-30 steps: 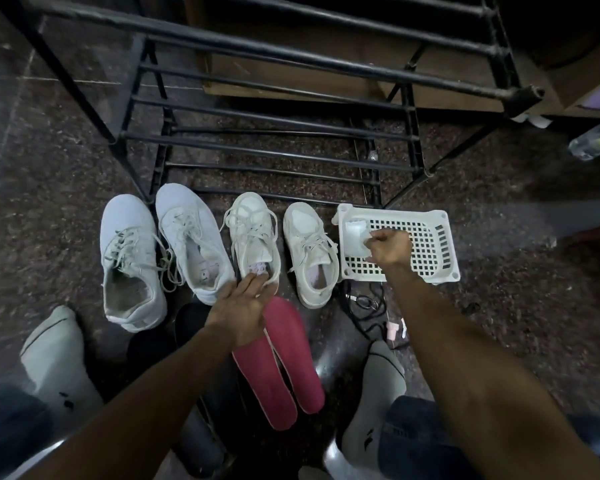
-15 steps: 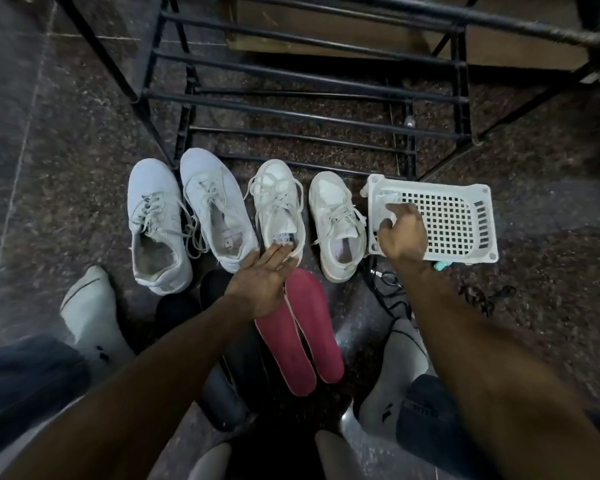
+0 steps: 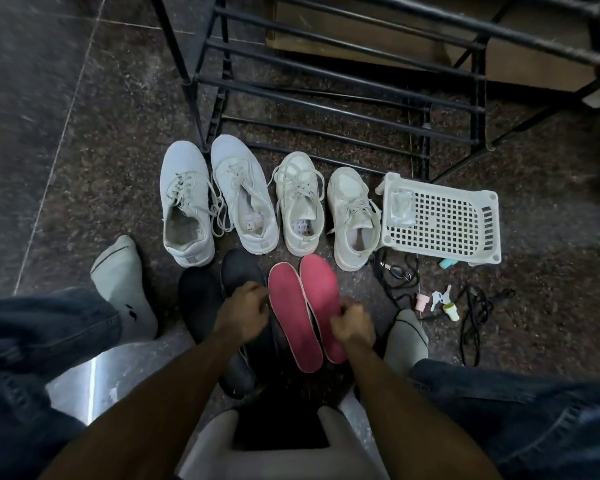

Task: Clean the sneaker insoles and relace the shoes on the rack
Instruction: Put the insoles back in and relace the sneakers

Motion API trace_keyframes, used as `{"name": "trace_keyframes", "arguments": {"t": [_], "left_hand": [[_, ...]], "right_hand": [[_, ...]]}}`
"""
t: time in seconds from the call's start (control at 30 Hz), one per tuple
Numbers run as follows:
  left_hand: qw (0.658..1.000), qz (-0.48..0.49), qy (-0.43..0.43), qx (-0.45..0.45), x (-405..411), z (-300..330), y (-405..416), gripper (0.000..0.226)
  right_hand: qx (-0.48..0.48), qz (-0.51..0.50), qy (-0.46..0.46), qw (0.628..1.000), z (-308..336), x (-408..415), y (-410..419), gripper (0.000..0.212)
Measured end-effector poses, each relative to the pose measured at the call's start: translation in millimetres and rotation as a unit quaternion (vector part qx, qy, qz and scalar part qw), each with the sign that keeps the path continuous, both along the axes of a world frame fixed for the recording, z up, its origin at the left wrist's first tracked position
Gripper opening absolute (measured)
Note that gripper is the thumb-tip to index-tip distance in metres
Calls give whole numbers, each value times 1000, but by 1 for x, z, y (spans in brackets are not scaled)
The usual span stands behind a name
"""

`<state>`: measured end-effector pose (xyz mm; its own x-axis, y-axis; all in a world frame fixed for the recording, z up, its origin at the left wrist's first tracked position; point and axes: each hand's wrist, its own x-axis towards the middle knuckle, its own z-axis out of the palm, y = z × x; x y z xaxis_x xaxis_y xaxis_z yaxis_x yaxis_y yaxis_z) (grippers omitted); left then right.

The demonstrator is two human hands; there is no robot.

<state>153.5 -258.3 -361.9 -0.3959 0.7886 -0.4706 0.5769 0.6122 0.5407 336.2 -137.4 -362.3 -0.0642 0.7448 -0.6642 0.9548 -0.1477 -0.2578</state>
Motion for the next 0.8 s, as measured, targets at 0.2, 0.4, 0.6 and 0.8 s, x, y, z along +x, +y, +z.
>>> {"name": "trace_keyframes", "arguments": {"t": [0.2,0.4,0.6,0.8], "left_hand": [[998,21,-40,-47,1,-1,-3,34],[995,7,-70,-65,9,-6,4,31],[978,77,-157,-112,19,-9,7,33],[917,216,-330,-62,42,14,24,8]], "right_hand": [[-33,20,-28,999,-14,-3,0,54],[-59,-19,-23,998,-24,-3,-1,32],[-106,-58,69,990,-14,-1,10,21],[-228,-105,179,951,26,9,15,13]]}}
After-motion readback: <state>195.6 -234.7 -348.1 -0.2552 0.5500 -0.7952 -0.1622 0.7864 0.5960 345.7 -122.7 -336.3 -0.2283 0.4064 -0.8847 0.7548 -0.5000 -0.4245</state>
